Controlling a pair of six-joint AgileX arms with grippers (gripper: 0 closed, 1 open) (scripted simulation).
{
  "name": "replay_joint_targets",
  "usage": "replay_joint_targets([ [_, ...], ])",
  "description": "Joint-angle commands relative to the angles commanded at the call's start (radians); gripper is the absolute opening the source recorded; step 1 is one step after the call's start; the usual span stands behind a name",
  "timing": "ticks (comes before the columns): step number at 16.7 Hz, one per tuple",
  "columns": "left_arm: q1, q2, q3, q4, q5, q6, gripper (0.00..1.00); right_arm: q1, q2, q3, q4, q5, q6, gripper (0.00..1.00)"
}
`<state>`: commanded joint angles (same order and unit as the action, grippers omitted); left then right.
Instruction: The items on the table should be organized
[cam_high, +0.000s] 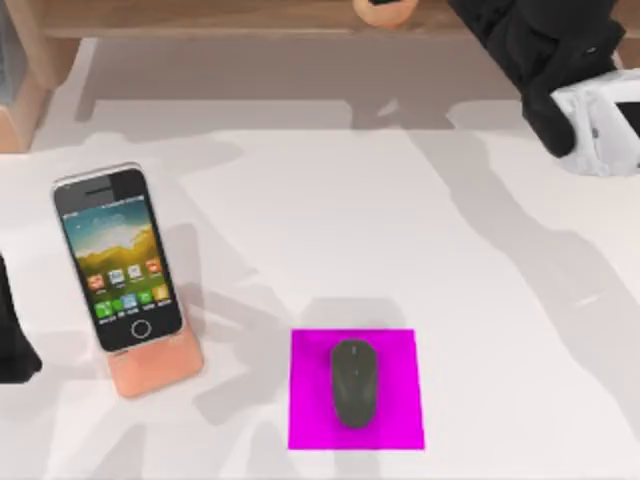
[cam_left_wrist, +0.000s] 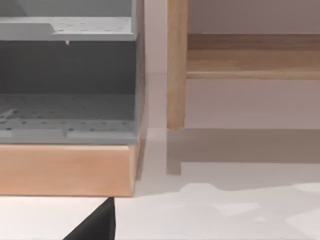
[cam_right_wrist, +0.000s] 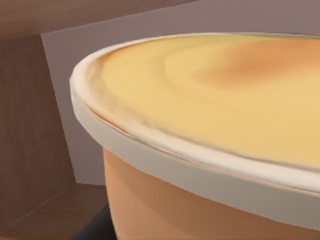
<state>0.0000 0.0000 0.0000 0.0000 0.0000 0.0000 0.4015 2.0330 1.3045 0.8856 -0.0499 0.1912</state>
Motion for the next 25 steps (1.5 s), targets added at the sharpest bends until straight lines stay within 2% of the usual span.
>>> replay_joint_targets([
  [4, 0.000, 0.000, 0.000, 0.000, 0.000, 0.000, 1.00, 0.025, 0.044, 0.150, -0.182, 0.303, -0.099, 0.00],
  [8, 0.000, 0.000, 0.000, 0.000, 0.000, 0.000, 1.00, 0.018, 0.082, 0.236, -0.291, 0.482, -0.173, 0.00],
  [10, 0.000, 0.000, 0.000, 0.000, 0.000, 0.000, 1.00, 0.017, 0.096, 0.247, -0.312, 0.511, -0.187, 0.00],
  [17, 0.000, 0.000, 0.000, 0.000, 0.000, 0.000, 1.00, 0.028, 0.091, 0.248, -0.305, 0.514, -0.198, 0.00],
  [22, 0.000, 0.000, 0.000, 0.000, 0.000, 0.000, 1.00, 0.126, 0.107, 0.265, -0.280, 0.559, -0.352, 0.00],
  [25, 0.000, 0.000, 0.000, 0.000, 0.000, 0.000, 1.00, 0.136, 0.105, 0.262, -0.277, 0.563, -0.383, 0.00],
])
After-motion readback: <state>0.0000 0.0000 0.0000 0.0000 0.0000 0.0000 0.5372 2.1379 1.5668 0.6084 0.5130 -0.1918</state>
